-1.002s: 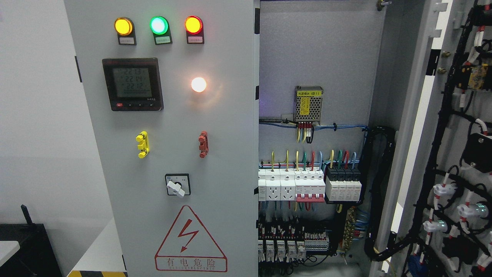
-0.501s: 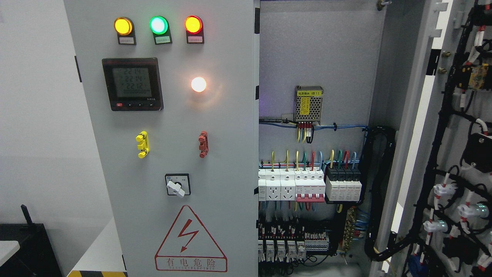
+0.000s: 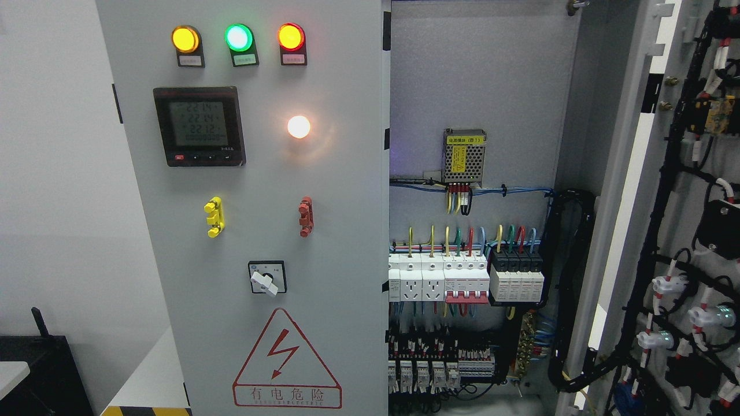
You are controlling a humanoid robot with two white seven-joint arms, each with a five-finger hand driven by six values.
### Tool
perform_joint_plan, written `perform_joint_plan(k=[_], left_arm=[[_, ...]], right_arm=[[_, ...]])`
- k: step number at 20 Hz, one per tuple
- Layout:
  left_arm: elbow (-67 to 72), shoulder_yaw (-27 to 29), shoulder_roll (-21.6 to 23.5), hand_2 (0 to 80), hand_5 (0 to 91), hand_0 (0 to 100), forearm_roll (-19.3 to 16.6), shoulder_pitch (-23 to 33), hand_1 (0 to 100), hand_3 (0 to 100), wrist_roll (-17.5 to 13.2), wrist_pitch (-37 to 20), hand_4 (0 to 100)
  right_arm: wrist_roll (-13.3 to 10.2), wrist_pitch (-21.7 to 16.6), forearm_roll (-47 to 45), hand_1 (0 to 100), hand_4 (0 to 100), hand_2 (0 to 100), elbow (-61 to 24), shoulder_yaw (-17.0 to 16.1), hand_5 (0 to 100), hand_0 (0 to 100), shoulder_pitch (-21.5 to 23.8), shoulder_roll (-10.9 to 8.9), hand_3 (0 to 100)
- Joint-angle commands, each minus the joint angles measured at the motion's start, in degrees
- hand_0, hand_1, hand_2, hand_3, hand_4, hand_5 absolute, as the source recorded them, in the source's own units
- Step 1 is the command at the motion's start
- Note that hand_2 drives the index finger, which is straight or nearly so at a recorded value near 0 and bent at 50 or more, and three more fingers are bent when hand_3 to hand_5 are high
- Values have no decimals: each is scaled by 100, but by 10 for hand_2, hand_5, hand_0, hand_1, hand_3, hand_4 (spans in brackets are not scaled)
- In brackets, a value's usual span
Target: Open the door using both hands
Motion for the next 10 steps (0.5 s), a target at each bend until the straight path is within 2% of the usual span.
perform_joint_plan(k=[1, 5, 10], left_arm=[[-1, 70, 0, 0, 0, 0, -62, 0, 0, 0, 3, -2, 30], [-1, 70, 0, 0, 0, 0, -62, 0, 0, 0, 3, -2, 31], [-1, 70, 0, 0, 0, 0, -62, 0, 0, 0, 3, -11, 30]], right_arm=[[-1, 460, -570, 0, 0, 0, -17, -64, 0, 107, -746, 60, 0], [-1, 828, -915, 0, 0, 0, 9, -65, 0, 107, -1168, 95, 0], [-1, 1268, -915, 0, 0, 0, 158, -65, 0, 106, -1563, 455, 0]])
